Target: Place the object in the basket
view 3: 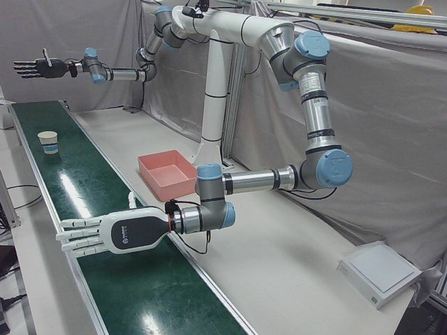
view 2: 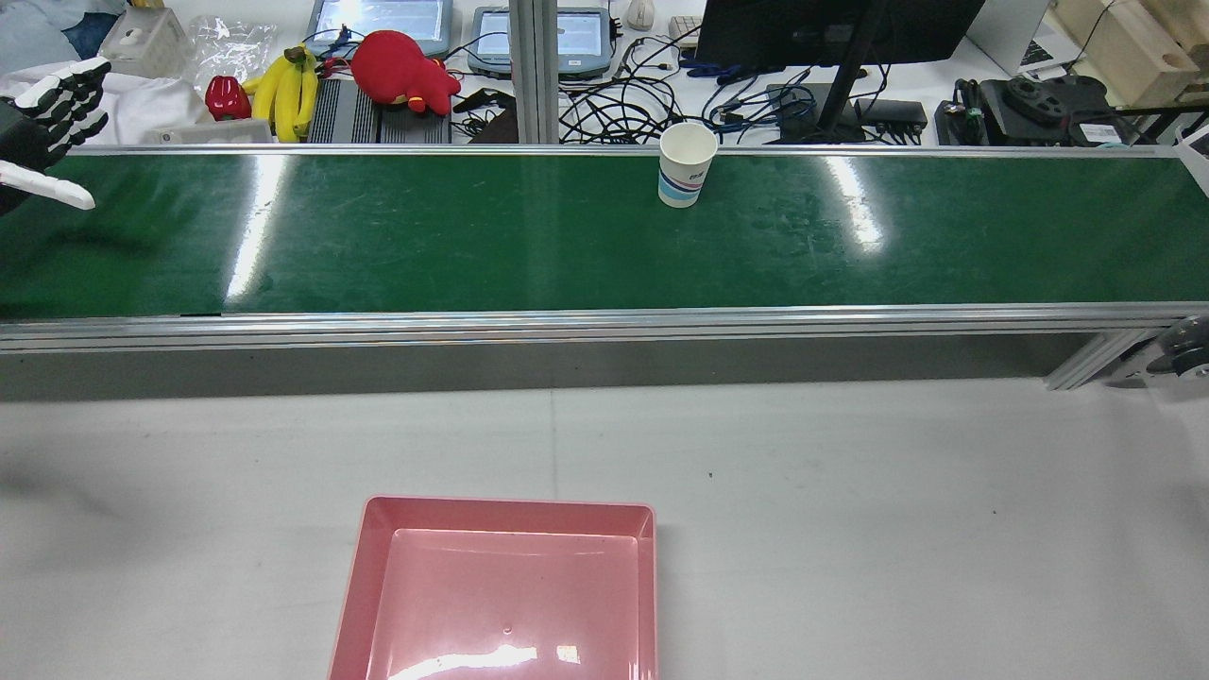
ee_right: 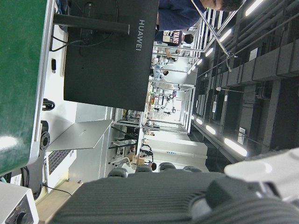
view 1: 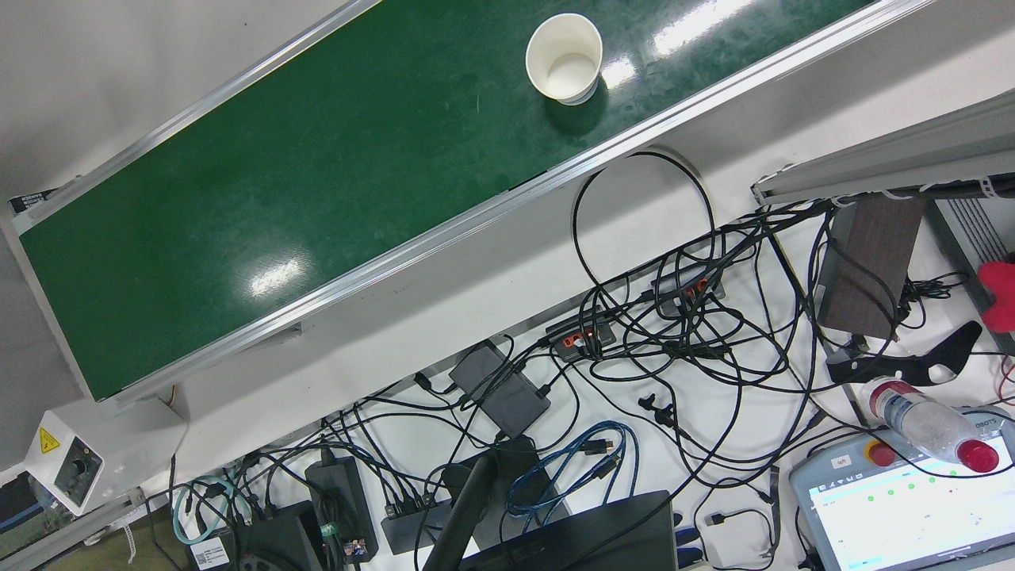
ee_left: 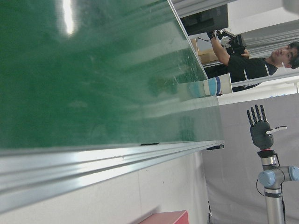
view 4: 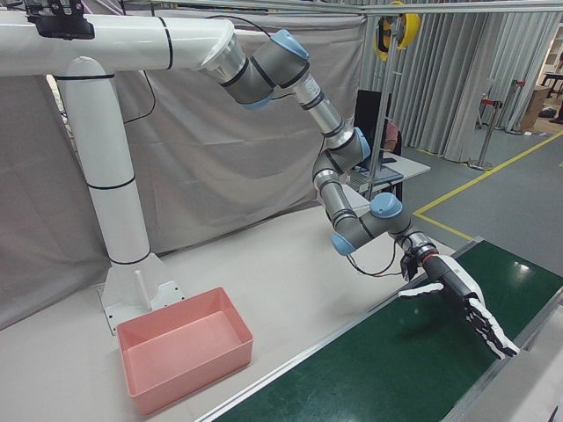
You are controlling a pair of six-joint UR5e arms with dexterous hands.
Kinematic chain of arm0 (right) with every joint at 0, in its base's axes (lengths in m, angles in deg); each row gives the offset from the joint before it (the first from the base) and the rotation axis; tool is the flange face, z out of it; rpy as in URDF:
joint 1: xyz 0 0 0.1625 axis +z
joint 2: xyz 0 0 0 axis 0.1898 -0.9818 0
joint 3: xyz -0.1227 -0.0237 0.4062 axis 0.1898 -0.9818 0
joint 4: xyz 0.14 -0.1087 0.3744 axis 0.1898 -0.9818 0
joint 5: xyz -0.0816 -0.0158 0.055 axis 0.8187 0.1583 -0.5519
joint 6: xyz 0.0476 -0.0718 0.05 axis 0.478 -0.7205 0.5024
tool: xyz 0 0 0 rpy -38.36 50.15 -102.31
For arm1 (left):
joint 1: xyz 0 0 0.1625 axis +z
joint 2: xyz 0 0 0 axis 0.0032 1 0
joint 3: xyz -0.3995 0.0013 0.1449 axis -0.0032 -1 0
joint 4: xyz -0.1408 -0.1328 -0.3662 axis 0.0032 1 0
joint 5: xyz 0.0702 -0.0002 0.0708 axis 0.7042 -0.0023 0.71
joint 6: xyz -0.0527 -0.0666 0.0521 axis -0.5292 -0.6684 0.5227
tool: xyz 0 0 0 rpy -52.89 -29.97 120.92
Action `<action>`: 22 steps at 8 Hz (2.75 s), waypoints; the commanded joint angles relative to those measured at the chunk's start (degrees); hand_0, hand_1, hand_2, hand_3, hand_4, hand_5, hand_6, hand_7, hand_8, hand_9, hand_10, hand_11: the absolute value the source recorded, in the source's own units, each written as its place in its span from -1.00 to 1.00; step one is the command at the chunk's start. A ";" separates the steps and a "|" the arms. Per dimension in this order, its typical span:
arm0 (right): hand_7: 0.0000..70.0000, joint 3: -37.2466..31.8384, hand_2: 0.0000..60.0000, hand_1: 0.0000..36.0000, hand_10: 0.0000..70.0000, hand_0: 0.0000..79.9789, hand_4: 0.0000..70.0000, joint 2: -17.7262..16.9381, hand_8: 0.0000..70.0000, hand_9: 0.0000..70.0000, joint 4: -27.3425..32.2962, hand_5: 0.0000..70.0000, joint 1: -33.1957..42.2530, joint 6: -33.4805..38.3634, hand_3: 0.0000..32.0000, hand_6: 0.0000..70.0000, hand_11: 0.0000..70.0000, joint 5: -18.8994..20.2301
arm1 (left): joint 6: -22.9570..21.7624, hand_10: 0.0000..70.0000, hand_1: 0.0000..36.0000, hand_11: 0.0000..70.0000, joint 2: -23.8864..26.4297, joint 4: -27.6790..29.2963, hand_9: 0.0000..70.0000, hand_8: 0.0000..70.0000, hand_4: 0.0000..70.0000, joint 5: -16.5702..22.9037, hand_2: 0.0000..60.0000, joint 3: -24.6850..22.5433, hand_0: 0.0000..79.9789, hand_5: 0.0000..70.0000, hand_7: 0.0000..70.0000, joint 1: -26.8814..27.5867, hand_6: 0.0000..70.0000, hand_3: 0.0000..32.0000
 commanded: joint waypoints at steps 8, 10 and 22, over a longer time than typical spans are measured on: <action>-1.00 0.09 -1.00 -1.00 -1.00 -1.00 -1.00 0.00 -1.00 -1.00 0.00 -1.00 0.00 0.00 -1.00 -1.00 -1.00 0.00 | 0.46 -0.93 -0.51 -0.85 -0.24 -1.84 -1.00 -1.00 -0.98 0.08 -1.00 -3.24 0.35 -0.61 -1.00 0.32 -1.00 -0.82; -1.00 0.09 -1.00 -1.00 -1.00 -1.00 -1.00 0.00 -1.00 -1.00 0.00 -1.00 0.00 0.00 -1.00 -1.00 -1.00 0.00 | 0.38 -0.94 -0.50 -0.86 0.02 -1.84 -1.00 -1.00 -0.97 0.00 -1.00 -3.32 0.36 -0.62 -1.00 0.41 -1.00 -0.82; -1.00 0.00 -1.00 -1.00 -1.00 -1.00 -1.00 0.00 -1.00 -1.00 0.00 -1.00 0.00 0.00 -1.00 -1.00 -1.00 0.00 | -0.06 -0.94 -0.50 -0.87 0.20 -2.11 -1.00 -1.00 -0.97 0.08 -1.00 -3.50 0.36 -0.61 -1.00 0.06 -1.00 -0.81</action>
